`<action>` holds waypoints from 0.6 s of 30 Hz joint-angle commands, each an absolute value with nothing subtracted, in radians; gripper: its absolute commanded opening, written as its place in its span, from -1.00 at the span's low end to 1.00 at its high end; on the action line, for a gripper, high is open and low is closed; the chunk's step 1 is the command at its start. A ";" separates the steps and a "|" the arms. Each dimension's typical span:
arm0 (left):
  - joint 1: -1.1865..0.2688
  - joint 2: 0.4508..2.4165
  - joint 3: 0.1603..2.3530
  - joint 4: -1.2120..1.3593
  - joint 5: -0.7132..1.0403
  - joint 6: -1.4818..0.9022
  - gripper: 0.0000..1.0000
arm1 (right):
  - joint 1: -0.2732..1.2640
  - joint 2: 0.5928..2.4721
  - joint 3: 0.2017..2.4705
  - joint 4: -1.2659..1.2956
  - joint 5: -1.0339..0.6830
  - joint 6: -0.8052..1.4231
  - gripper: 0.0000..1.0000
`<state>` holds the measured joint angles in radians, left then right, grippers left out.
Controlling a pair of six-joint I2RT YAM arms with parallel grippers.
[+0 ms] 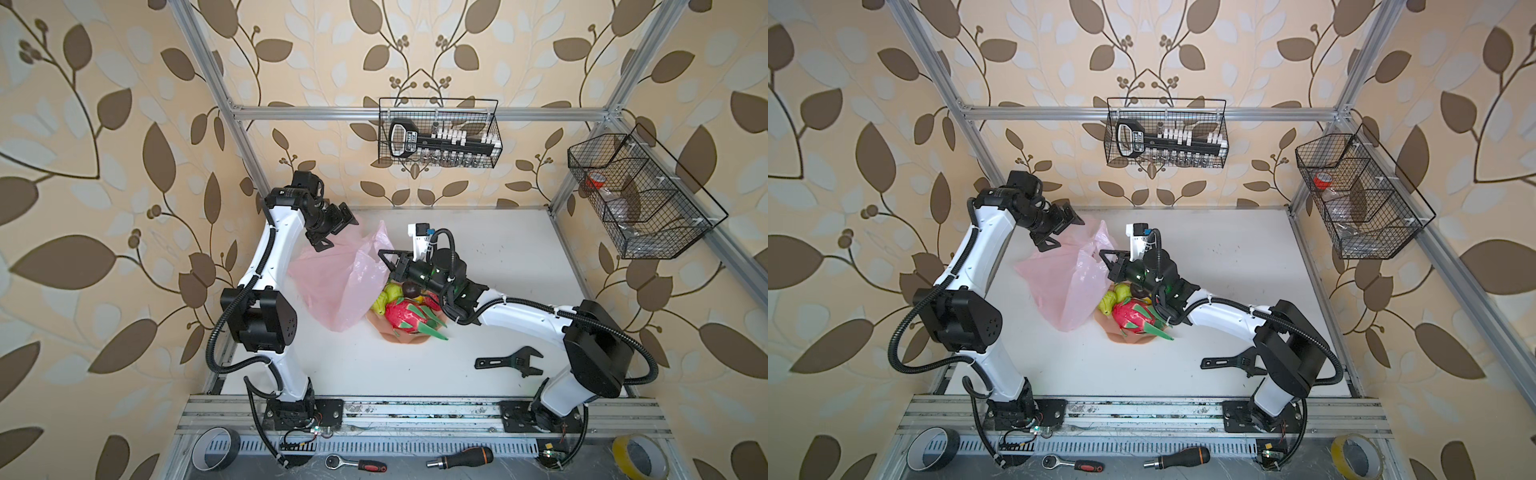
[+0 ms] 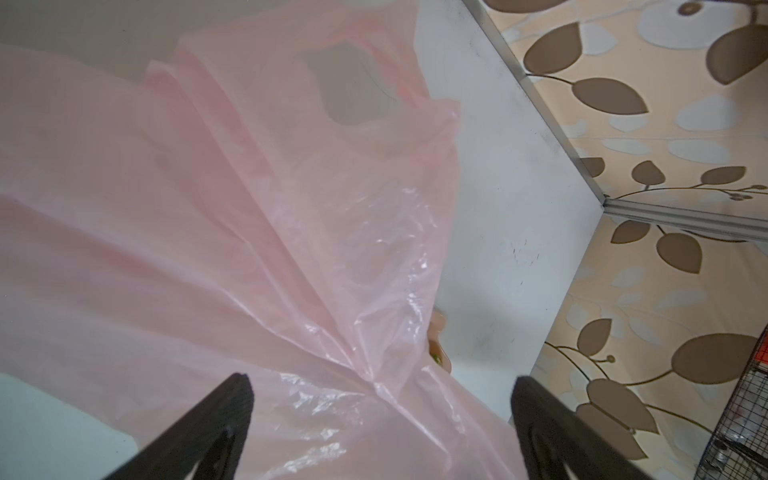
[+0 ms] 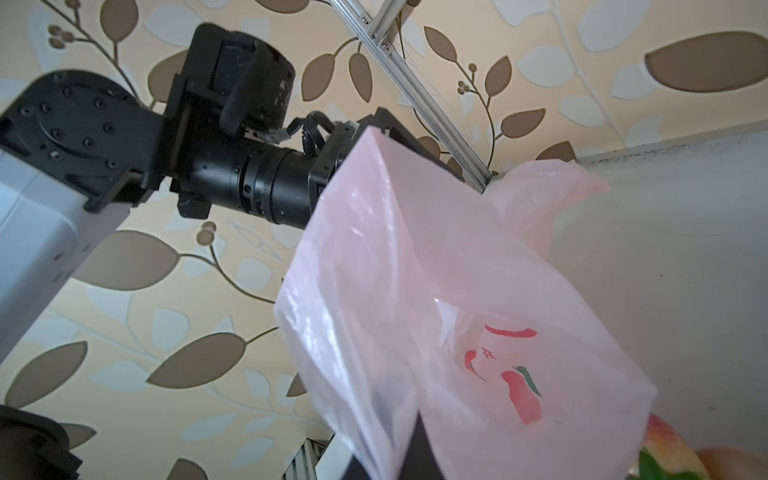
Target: Place the fruits into the plastic bag
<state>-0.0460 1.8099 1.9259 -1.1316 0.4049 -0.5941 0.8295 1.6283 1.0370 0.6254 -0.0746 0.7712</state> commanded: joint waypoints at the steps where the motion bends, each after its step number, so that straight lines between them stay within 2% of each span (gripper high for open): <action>1: -0.075 1.831 1.960 -1.235 0.377 -0.566 0.98 | 0.836 1.598 1.013 0.655 -0.068 0.711 -1.00; 9: -0.134 1.838 1.916 -1.286 0.348 -0.521 0.98 | 0.836 1.592 1.006 0.641 -0.060 0.670 -1.00; 11: -0.141 1.848 1.912 -1.302 0.323 -0.498 0.91 | 0.838 1.592 1.002 0.646 -0.058 0.665 -1.00; 17: -0.146 1.872 1.899 -1.361 0.249 -0.429 0.30 | 0.838 1.582 0.993 0.665 -0.054 0.663 -1.00; 18: -0.144 1.869 1.898 -1.361 0.235 -0.418 0.11 | 0.839 1.579 0.993 0.666 -0.054 0.667 -1.00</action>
<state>-0.1440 1.8755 1.9018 -1.2949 0.3000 -0.4786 0.8310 1.6093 1.0058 0.6258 -0.0662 0.6815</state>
